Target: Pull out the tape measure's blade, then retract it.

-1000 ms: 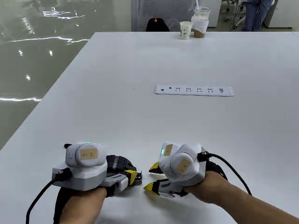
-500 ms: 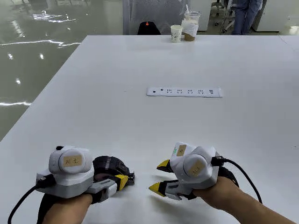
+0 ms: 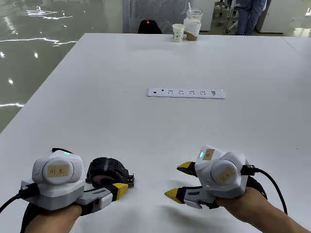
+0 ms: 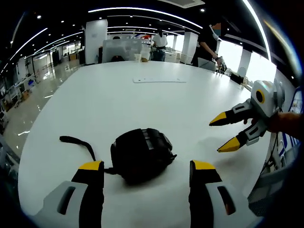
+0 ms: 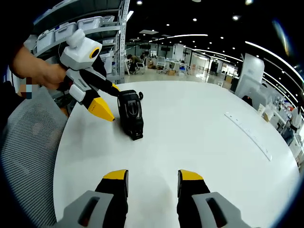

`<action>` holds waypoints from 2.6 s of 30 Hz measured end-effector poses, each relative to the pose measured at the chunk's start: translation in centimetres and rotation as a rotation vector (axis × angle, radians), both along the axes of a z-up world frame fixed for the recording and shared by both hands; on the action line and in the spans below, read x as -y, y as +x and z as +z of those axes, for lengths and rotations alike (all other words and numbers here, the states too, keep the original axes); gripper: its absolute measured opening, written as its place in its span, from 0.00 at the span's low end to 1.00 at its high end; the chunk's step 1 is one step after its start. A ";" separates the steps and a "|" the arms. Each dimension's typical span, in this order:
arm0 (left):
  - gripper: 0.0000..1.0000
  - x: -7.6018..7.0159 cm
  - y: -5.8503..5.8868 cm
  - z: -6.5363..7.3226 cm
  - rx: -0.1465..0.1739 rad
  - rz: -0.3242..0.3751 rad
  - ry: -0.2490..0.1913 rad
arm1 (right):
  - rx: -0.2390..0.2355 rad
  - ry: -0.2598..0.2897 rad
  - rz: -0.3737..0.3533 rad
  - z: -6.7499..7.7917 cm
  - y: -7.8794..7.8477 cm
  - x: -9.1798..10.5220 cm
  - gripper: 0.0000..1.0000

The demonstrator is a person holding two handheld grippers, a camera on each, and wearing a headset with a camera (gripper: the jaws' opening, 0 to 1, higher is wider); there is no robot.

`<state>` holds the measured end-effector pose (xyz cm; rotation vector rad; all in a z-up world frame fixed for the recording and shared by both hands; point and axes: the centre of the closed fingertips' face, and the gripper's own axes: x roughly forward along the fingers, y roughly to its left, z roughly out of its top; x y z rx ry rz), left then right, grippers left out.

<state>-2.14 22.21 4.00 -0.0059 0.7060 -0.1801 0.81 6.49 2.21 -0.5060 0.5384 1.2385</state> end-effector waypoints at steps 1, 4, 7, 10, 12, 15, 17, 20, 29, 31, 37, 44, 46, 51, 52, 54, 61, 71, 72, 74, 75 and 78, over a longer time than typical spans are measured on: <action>0.69 0.0 -0.1 0.1 0.004 -0.007 0.002 | 0.001 -0.001 -0.005 0.0 0.0 0.2 0.39; 0.69 0.2 -0.3 0.3 0.018 -0.031 -0.008 | 0.008 0.004 -0.025 0.3 0.0 0.9 0.41; 0.70 0.4 -0.5 0.6 0.034 -0.058 0.004 | 0.010 0.019 -0.042 0.6 -0.1 1.5 0.43; 0.71 0.5 -0.8 0.8 0.044 -0.085 0.006 | 0.016 0.029 -0.059 0.9 -0.3 2.2 0.45; 0.72 0.5 -0.9 1.0 0.056 -0.104 0.007 | 0.015 0.039 -0.073 1.0 -0.4 2.6 0.46; 0.74 0.8 -1.3 1.3 0.072 -0.134 0.003 | 0.011 0.058 -0.104 1.2 -0.7 3.4 0.49; 0.76 0.9 -1.4 1.5 0.078 -0.151 0.004 | 0.003 0.071 -0.105 1.3 -1.0 3.6 0.55; 0.80 1.2 -1.7 1.8 0.099 -0.178 0.004 | 0.003 0.070 -0.118 1.3 -1.5 4.3 0.57; 0.90 1.5 -2.6 2.1 0.124 -0.210 -0.010 | 0.003 0.125 -0.167 2.3 -2.2 5.8 0.68; 0.93 1.4 -2.8 2.1 0.123 -0.216 -0.013 | 0.000 0.130 -0.176 2.4 -2.3 6.2 0.69; 0.95 1.3 -3.1 2.5 0.147 -0.232 0.003 | -0.011 0.165 -0.212 2.8 -2.8 7.0 0.73; 0.99 2.2 -3.4 3.1 0.170 -0.260 -0.035 | -0.032 0.181 -0.252 2.8 -3.6 7.6 0.80; 0.99 2.4 -3.6 3.0 0.174 -0.271 -0.042 | -0.035 0.183 -0.263 2.8 -3.8 7.8 0.81; 0.99 3.2 -4.1 2.8 0.170 -0.299 -0.045 | -0.032 0.191 -0.282 3.1 -4.0 8.1 0.83; 0.99 3.2 -4.1 2.8 0.169 -0.304 -0.046 | -0.031 0.192 -0.281 3.2 -4.1 8.1 0.83; 0.99 3.3 -4.2 2.7 0.167 -0.312 -0.049 | -0.024 0.194 -0.282 3.3 -4.2 8.2 0.84; 0.99 3.6 -4.5 2.9 0.172 -0.316 -0.065 | -0.028 0.206 -0.292 3.5 -4.6 8.4 0.91; 0.99 3.2 -4.9 3.4 0.189 -0.319 -0.054 | -0.040 0.245 -0.309 4.1 -5.0 8.3 0.99; 0.99 3.1 -4.8 3.5 0.191 -0.321 -0.053 | -0.042 0.244 -0.309 4.1 -5.0 8.3 0.99; 0.99 3.0 -4.9 3.5 0.193 -0.324 -0.044 | -0.033 0.234 -0.306 3.9 -5.0 8.4 0.99; 0.99 3.1 -5.0 3.6 0.192 -0.326 -0.052 | -0.036 0.234 -0.307 3.9 -5.1 8.5 0.99; 0.99 3.2 -5.1 3.5 0.188 -0.332 -0.059 | -0.038 0.232 -0.307 3.9 -5.1 8.5 0.99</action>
